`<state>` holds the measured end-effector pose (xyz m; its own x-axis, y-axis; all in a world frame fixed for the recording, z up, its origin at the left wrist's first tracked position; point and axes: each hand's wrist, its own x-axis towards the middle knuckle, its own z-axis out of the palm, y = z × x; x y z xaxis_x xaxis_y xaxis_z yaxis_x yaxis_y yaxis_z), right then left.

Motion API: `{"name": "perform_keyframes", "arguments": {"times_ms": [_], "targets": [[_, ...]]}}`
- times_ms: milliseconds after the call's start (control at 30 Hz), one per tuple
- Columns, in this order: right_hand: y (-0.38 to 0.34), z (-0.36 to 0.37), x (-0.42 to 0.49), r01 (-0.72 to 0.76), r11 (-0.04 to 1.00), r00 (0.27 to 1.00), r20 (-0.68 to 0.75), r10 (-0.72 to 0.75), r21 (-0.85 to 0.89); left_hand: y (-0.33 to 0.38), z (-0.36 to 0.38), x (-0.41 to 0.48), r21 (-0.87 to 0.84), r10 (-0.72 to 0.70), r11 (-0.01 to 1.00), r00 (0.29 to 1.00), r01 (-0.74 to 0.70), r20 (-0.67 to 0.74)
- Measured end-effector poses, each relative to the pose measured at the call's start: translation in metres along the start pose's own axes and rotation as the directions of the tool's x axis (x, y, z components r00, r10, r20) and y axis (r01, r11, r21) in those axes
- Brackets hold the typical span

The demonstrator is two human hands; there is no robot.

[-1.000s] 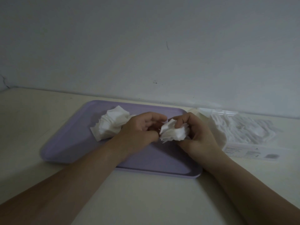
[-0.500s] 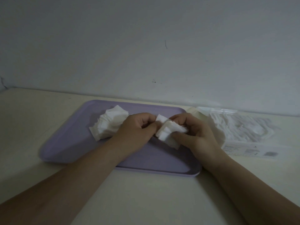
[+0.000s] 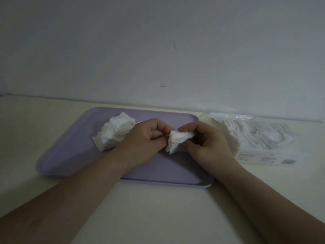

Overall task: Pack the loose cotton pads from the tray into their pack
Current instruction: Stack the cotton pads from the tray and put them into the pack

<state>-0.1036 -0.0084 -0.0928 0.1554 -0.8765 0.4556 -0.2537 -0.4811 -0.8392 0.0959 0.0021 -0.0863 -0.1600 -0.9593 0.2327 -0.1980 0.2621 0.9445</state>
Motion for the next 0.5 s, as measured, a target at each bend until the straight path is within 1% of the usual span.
{"name": "perform_keyframes", "arguments": {"times_ms": [67, 167, 233, 300, 367, 433, 500], "targets": [[-0.0008, -0.0001, -0.0003, -0.003, 1.000, 1.000, -0.010, 0.003, 0.001, 0.0016, 0.0001, -0.0003, -0.034, -0.001, 0.999, 1.000, 0.000, -0.005], [0.0000, -0.0012, -0.0006, -0.018, 1.000, 1.000, -0.007, 0.018, 0.007, 0.0000, -0.0017, 0.0008, -0.034, -0.006, 0.999, 1.000, 0.007, 0.027], [0.0000, -0.0014, -0.0010, -0.031, 0.999, 0.999, 0.043, 0.030, 0.011, 0.0013, -0.0037, -0.0001, -0.075, -0.013, 0.997, 0.998, 0.018, 0.068], [-0.0011, -0.0018, -0.0009, -0.025, 1.000, 0.997, 0.072, 0.024, 0.004, 0.0033, -0.0046, -0.0013, -0.133, -0.021, 0.990, 0.990, 0.040, 0.137], [-0.0037, -0.0024, -0.0007, -0.012, 1.000, 0.999, 0.049, 0.013, -0.016, 0.0025, -0.0043, -0.0018, -0.084, -0.016, 0.996, 0.987, 0.030, 0.163], [-0.0045, -0.0018, -0.0014, 0.000, 1.000, 1.000, 0.023, 0.001, -0.013, 0.0006, -0.0027, -0.0019, 0.013, -0.005, 1.000, 0.993, 0.004, 0.115], [-0.0038, 0.0000, -0.0022, 0.036, 0.998, 0.999, 0.010, -0.035, -0.052, -0.0017, -0.0007, -0.0009, 0.113, 0.029, 0.993, 0.997, -0.036, 0.067]]}}
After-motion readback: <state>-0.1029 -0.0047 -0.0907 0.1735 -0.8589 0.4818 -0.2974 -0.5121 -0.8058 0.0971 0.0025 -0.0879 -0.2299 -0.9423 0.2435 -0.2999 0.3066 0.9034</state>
